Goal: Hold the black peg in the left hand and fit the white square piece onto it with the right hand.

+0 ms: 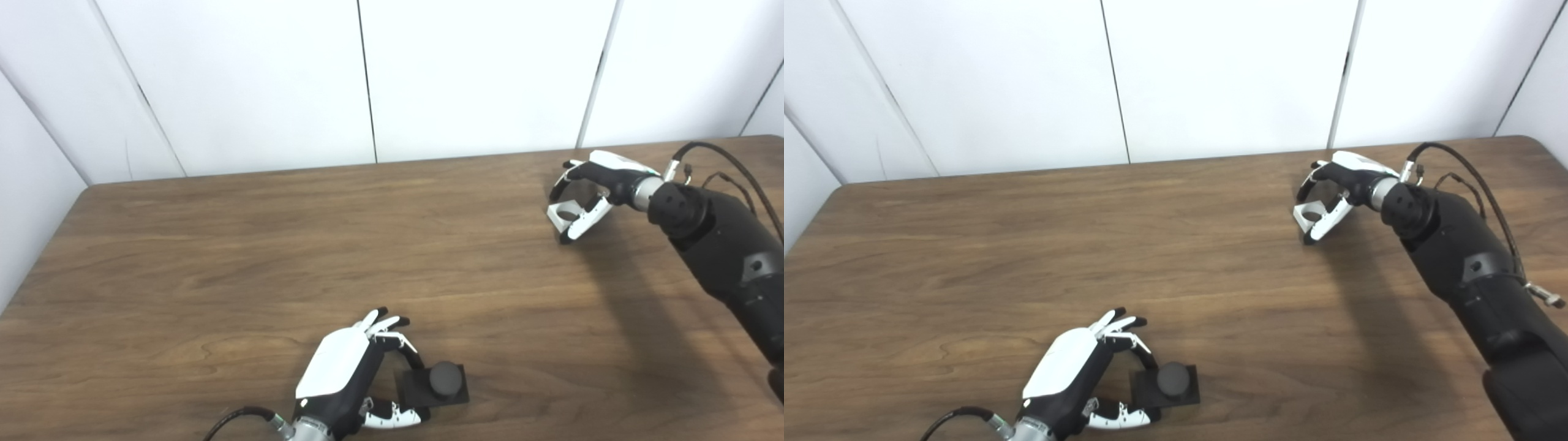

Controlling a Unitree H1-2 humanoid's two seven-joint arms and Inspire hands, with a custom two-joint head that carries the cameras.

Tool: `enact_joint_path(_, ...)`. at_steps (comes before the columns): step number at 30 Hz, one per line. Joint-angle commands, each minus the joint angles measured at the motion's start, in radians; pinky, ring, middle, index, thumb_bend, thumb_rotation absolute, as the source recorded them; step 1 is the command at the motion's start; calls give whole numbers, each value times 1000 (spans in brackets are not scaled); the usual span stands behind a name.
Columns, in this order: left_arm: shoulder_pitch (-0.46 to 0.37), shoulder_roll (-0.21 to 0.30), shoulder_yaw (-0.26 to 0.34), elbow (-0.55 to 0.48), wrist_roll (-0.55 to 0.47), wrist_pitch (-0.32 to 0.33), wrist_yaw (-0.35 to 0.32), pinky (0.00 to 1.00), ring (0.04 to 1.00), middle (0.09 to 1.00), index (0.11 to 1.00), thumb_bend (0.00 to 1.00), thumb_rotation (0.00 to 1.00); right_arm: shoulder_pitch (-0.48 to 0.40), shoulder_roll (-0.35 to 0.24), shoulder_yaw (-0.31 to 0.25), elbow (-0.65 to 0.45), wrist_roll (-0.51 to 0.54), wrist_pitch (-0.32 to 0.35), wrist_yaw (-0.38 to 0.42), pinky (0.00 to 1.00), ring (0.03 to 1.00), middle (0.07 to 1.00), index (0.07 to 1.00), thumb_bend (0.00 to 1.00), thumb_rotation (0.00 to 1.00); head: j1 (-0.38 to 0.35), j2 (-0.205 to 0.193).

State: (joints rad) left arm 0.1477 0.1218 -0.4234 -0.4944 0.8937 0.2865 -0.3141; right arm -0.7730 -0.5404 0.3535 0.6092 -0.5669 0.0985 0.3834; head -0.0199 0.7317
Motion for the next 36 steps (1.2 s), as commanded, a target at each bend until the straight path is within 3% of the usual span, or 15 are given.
enact_joint_path(1,-1,-13,-4,6,20,-3,4,950,980,890,492,494,74,-64,-22,-3,3,-13,-22,-23,952,1000,982,706,906,182,-1,0)
enact_joint_path(17,0,-16,-2,6,16,-7,12,958,978,891,492,494,73,-53,-47,-24,5,-3,-36,-24,948,1000,981,691,909,166,1,4)
enact_joint_path(27,1,-18,-3,5,19,-8,16,949,972,888,492,494,73,-37,-53,-35,2,8,-64,-43,944,1000,945,610,855,122,2,8)
enact_joint_path(28,0,-18,-2,4,20,-7,15,941,972,888,491,494,73,-36,-53,-36,4,9,-66,-46,944,1000,943,552,694,131,2,9)
enact_joint_path(30,1,-18,-1,3,20,-6,14,931,973,888,491,494,73,-34,-53,-37,5,12,-70,-49,945,1000,940,504,561,139,1,7)
enact_joint_path(36,-1,-18,-3,9,25,-9,19,921,976,887,492,494,73,-31,-54,-36,16,16,-91,-62,925,1000,933,492,526,143,3,8)
